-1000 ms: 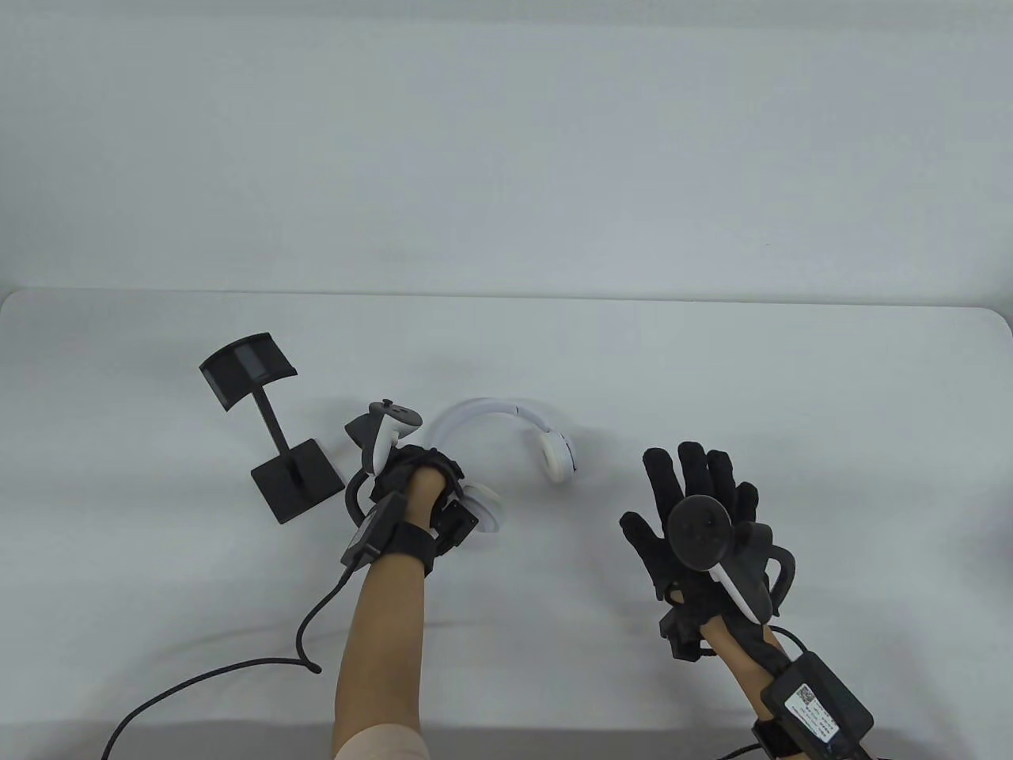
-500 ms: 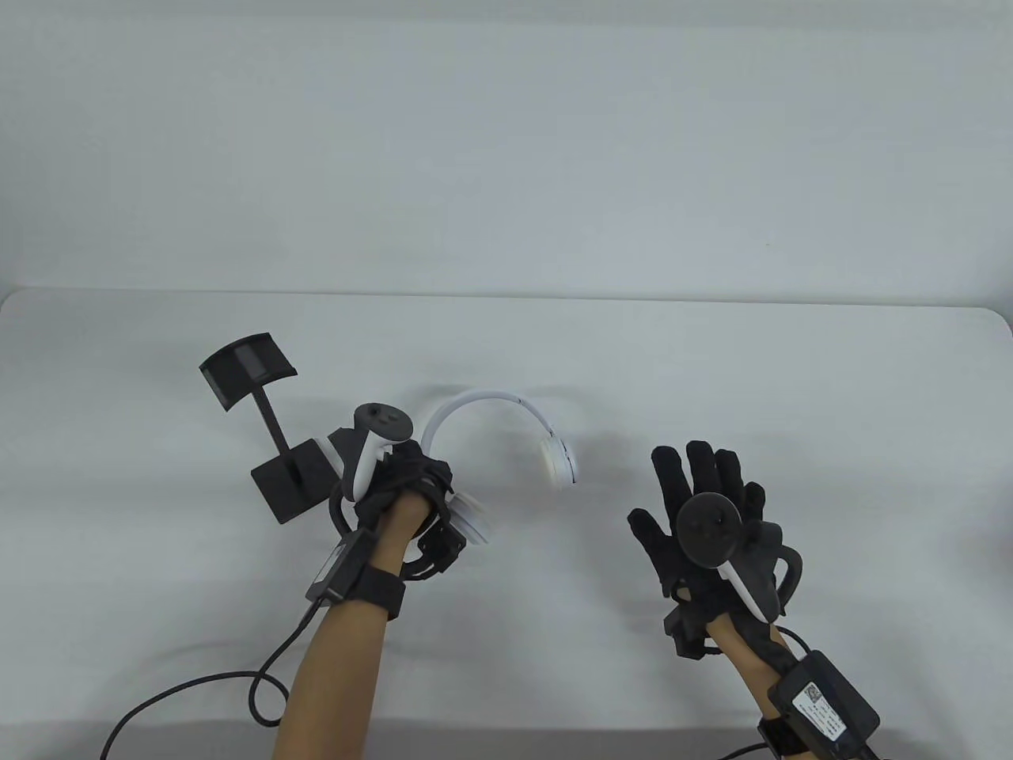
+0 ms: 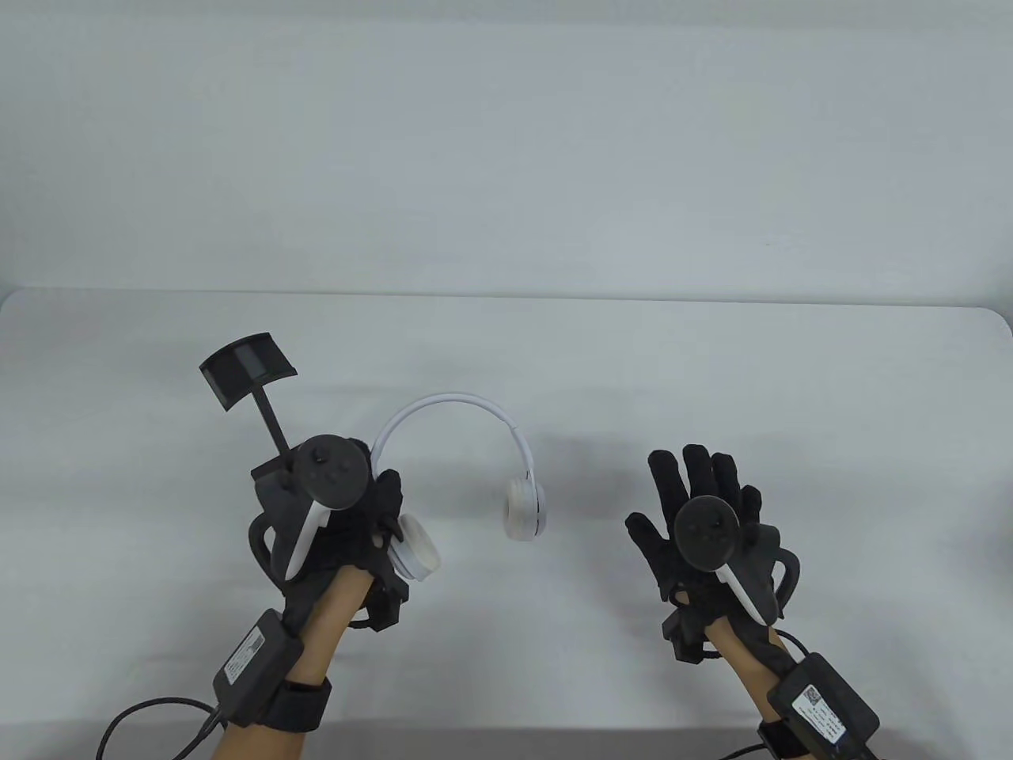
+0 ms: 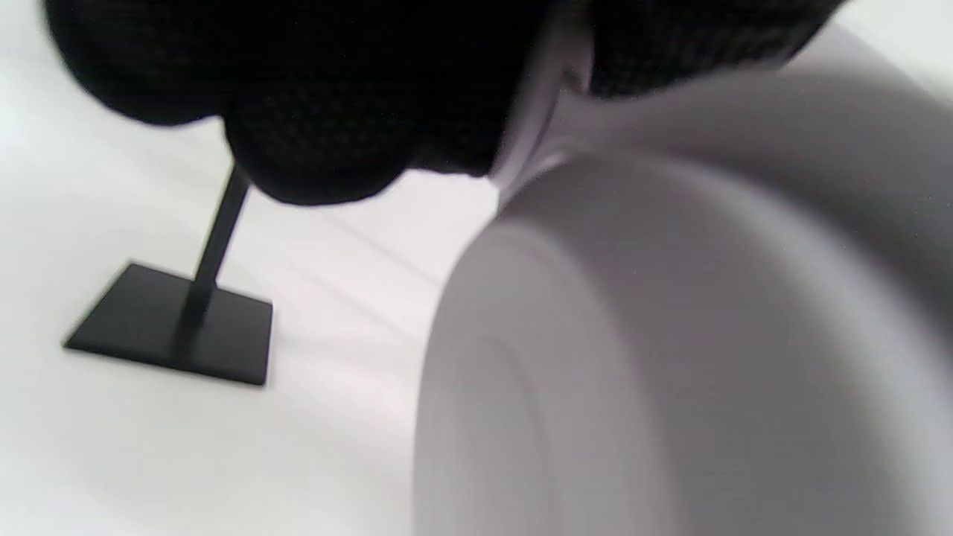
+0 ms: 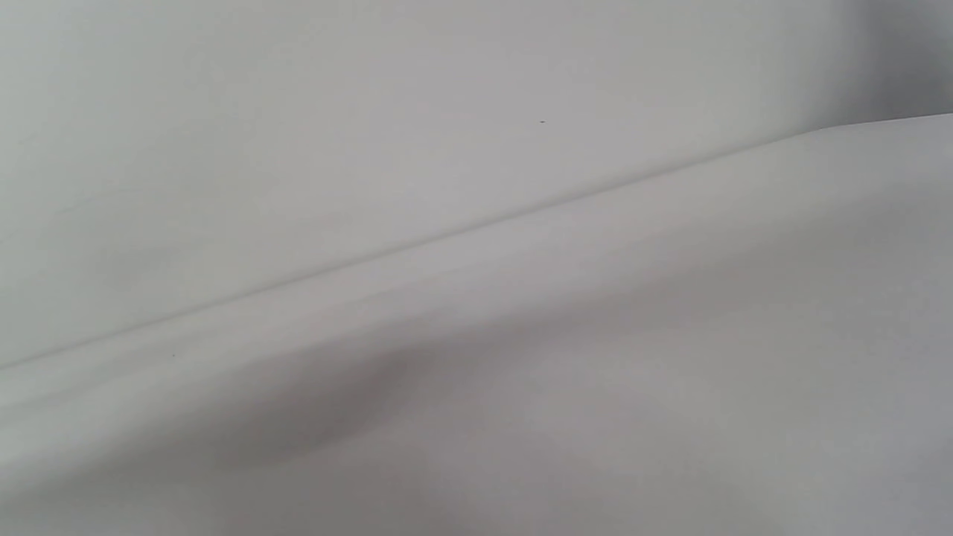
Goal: Hang over-ear headphones on headphone stand
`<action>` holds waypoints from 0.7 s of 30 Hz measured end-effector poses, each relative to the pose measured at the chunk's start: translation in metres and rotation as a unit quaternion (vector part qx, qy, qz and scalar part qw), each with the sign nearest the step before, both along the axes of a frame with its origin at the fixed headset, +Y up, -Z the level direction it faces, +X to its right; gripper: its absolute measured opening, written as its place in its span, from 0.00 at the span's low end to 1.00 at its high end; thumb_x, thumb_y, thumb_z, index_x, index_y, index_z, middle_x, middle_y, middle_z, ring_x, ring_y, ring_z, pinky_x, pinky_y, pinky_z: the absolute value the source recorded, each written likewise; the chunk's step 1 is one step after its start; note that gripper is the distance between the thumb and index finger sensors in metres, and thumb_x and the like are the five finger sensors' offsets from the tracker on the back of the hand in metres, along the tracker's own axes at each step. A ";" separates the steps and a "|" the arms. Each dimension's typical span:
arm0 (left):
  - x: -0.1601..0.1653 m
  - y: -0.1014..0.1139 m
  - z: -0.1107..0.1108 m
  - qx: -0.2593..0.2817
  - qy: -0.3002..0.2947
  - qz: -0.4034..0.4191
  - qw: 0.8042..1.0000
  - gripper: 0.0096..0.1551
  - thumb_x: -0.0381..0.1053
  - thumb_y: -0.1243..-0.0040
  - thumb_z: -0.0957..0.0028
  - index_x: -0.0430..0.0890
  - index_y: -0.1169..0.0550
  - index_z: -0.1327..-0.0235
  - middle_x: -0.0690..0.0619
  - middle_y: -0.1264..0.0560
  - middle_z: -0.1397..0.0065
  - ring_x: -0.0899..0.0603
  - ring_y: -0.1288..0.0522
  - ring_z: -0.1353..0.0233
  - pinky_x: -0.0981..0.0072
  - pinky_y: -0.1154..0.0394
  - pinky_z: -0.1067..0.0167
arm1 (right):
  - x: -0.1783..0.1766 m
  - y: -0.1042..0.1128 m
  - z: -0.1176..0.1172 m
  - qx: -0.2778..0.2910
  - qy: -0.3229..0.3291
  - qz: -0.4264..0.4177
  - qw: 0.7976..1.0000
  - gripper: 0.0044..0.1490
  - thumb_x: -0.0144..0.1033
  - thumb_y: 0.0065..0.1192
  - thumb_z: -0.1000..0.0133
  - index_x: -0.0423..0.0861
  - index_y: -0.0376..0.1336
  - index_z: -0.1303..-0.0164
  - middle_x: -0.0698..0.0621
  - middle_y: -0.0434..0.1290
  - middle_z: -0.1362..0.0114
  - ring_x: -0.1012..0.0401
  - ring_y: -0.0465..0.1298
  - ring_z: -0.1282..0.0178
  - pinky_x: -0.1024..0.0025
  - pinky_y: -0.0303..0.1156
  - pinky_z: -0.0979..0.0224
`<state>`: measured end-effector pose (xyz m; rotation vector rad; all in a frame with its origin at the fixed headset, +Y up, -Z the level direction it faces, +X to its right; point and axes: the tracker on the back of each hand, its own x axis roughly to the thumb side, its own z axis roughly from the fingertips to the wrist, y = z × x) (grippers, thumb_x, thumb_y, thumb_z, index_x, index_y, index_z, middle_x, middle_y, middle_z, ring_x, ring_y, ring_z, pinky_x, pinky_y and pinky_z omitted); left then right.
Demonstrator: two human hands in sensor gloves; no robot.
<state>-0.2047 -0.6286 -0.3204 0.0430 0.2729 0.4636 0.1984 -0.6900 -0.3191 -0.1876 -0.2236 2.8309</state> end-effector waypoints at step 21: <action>-0.131 0.012 -0.005 0.046 0.193 -0.015 0.980 0.33 0.59 0.42 0.52 0.51 0.40 0.39 0.50 0.23 0.54 0.45 0.19 0.58 0.50 0.23 0.57 | 0.001 -0.002 -0.001 -0.009 -0.007 -0.002 1.000 0.50 0.74 0.46 0.58 0.80 0.33 0.27 0.66 0.32 0.13 0.57 0.36 0.09 0.43 0.38 0.12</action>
